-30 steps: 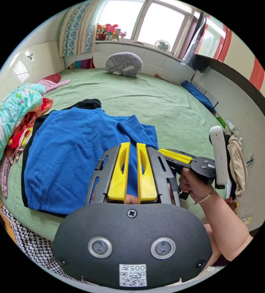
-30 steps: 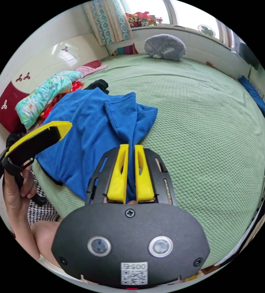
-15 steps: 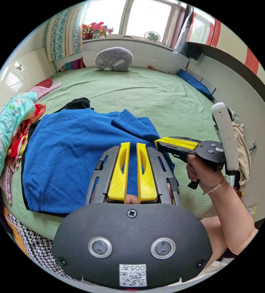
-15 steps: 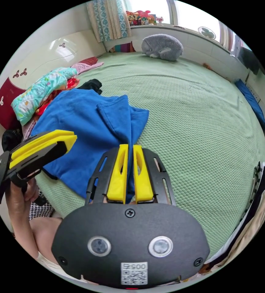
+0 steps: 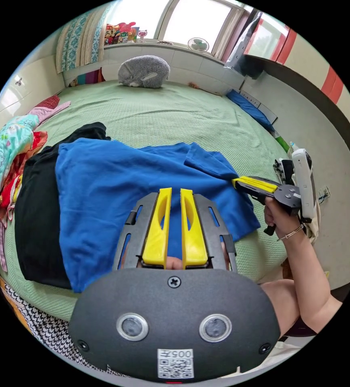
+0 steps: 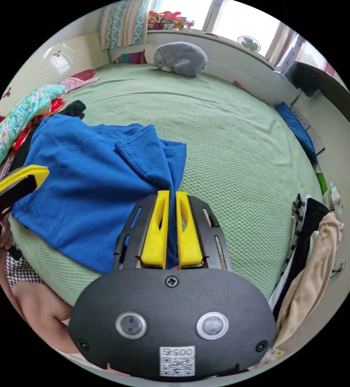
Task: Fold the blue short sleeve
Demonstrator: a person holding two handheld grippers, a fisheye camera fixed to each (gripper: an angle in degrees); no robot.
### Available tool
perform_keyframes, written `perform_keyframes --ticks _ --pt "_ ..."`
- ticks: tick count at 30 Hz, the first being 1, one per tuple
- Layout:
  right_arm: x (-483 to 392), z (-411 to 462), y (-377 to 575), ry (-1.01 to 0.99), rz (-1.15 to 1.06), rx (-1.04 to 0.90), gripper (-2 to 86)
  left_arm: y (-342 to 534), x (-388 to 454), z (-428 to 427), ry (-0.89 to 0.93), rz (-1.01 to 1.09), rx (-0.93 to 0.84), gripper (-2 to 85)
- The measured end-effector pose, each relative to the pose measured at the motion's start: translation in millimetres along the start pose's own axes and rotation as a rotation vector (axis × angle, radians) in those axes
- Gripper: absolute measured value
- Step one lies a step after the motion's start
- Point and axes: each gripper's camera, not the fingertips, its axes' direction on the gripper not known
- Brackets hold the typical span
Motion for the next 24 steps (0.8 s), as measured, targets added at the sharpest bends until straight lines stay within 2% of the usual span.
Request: perform_keyframes --ticks 7,11,14,16,19,24 --pt "35 -4 23 0.223 0.11 -0.034 0.1 -9 2 15 0.039 -0.003 -0.016 5.7" --pt "41 -14 33 0.277 0.143 -0.022 2.3 -15 6 23 0.034 0.009 -0.021 5.8" --pt "55 -27 40 0.175 0.203 -0.011 7.3 -18 8 29 0.035 0.01 -0.029 6.0" --pt "63 -41 48 0.054 0.225 0.074 9.2 -21 9 35 0.04 0.008 -0.04 6.1" --pt "60 -51 56 -0.061 0.173 0.169 11.3 -24 12 43 0.036 0.017 -0.058 6.3" --pt "46 -46 60 -0.152 0.124 0.195 11.7 -28 23 62 0.026 0.055 -0.108 7.1"
